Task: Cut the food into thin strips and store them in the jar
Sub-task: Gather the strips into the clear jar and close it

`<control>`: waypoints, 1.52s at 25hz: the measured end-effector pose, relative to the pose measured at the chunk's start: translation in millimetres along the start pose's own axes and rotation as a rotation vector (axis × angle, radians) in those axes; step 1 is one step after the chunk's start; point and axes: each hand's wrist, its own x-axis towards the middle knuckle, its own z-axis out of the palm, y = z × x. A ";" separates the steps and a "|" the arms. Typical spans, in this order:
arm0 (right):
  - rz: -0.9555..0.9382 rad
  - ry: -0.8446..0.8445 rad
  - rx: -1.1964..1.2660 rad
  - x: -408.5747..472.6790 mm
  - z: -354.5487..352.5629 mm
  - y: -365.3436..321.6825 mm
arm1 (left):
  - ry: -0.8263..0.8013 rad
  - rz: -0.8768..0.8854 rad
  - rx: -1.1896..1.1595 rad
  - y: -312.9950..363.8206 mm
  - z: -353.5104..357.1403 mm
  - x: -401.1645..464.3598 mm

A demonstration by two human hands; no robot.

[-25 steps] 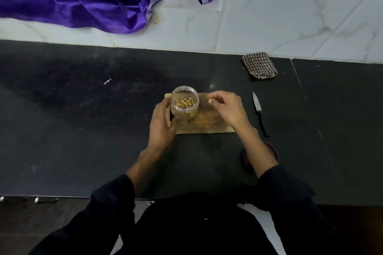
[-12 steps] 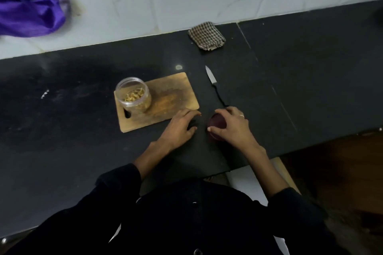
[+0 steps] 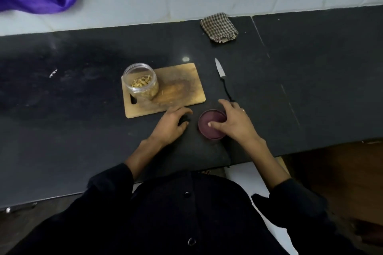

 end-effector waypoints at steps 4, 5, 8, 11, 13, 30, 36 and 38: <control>-0.002 -0.068 -0.076 -7.3 23.1 -11.9 | 0.031 -0.023 -0.025 -13.0 -6.7 -11.6; 0.003 -0.060 -0.113 -6.7 28.8 -14.8 | 0.026 -0.023 -0.026 -15.3 -7.6 -12.3; 0.024 -0.020 -0.189 -3.9 35.0 -23.7 | 0.013 -0.010 -0.034 -17.1 -13.1 -13.4; 0.012 -0.002 -0.143 -0.7 31.1 -33.3 | 0.023 0.009 -0.054 -20.9 -22.5 -13.8; -0.024 0.010 -0.075 3.2 22.2 -46.3 | 0.049 -0.002 -0.080 -25.8 -31.1 -16.8; -0.621 -0.246 -0.465 102.7 -31.3 -238.6 | 0.399 -0.357 -0.443 -87.3 -80.5 10.9; -0.674 -0.305 -0.546 112.6 -23.1 -245.3 | 0.495 -0.319 -0.543 -94.2 -63.9 20.9; -0.683 -0.311 -0.562 112.9 -20.7 -246.6 | 0.507 -0.314 -0.530 -93.4 -62.8 20.7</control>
